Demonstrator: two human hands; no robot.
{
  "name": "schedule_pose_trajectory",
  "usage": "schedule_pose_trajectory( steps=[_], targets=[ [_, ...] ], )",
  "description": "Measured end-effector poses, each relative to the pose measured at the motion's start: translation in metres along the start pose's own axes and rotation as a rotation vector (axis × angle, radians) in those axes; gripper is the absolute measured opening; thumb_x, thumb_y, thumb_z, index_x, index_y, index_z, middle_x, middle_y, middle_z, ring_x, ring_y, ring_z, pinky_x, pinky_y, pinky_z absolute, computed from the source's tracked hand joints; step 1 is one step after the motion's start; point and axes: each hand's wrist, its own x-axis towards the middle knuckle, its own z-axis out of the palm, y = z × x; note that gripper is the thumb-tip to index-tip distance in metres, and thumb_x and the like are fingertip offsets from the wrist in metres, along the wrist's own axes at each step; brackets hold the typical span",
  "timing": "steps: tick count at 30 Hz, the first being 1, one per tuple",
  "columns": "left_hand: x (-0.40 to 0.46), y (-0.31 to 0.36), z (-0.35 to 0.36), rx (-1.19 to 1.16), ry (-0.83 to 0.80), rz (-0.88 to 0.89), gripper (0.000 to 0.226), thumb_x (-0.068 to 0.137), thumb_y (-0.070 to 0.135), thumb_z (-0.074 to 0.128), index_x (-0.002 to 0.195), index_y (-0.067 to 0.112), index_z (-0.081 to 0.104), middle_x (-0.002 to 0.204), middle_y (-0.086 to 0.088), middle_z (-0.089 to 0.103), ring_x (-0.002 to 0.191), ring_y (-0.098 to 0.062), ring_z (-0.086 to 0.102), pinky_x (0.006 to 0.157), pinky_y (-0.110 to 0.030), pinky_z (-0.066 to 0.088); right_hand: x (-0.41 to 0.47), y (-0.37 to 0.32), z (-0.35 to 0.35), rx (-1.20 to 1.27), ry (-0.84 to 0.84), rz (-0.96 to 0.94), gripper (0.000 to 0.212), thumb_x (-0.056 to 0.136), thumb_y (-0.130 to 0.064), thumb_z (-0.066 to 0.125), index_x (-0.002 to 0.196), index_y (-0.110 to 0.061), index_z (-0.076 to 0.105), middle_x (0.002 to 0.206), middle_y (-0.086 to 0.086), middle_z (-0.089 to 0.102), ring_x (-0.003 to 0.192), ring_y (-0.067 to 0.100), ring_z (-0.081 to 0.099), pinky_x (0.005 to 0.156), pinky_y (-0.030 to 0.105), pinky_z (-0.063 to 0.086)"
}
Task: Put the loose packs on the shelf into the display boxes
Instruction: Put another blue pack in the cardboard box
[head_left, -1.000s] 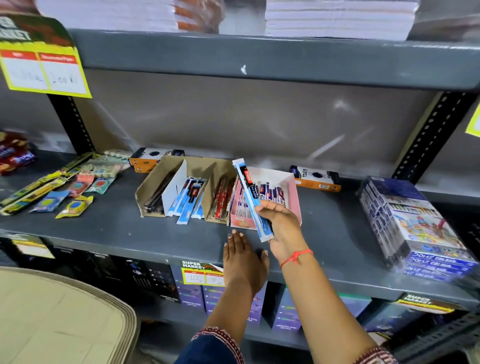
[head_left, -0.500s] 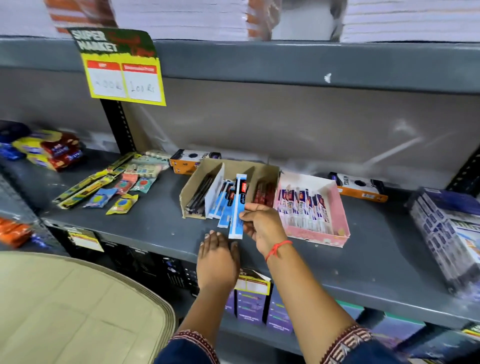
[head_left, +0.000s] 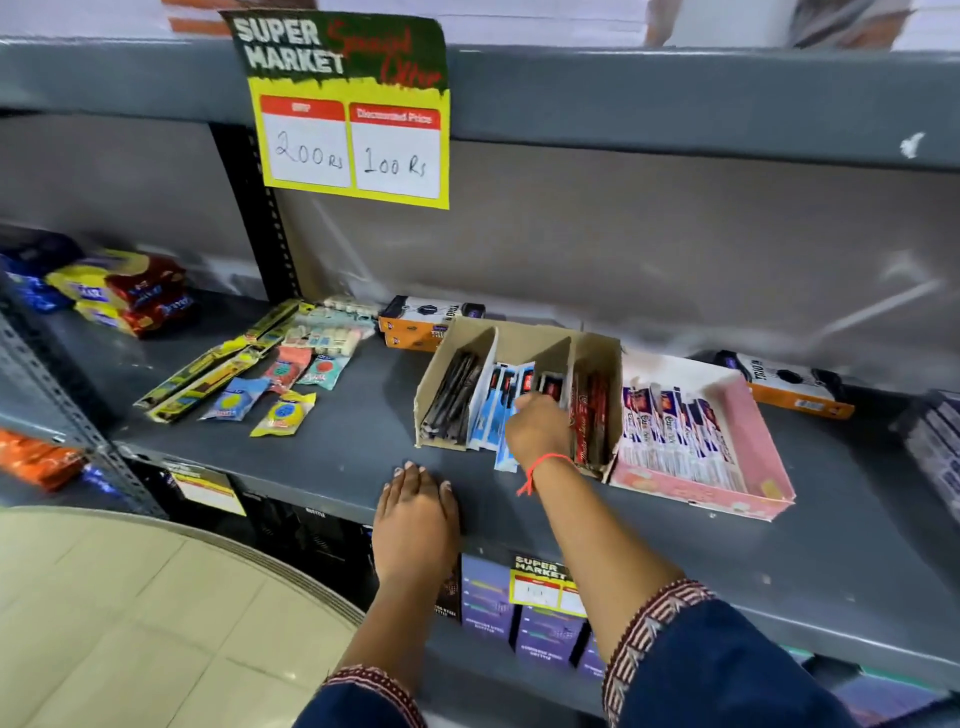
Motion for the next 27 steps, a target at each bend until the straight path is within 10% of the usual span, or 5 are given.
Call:
schedule_pose_trajectory(
  steps=[27],
  targets=[
    [0.034, -0.009, -0.008, 0.110, -0.178, -0.034, 0.071, 0.097, 0.042, 0.025, 0.147, -0.001, -0.001, 0.158, -0.019, -0.002, 0.148, -0.028, -0.003, 0.121, -0.037, -0.002, 0.031, -0.007, 0.018, -0.629, -0.058, -0.047, 0.039, 0.091, 0.000, 0.035, 0.126, 0.006, 0.052, 0.131, 0.027, 0.053, 0.120, 0.037, 0.054, 0.099, 0.041, 0.045]
  ],
)
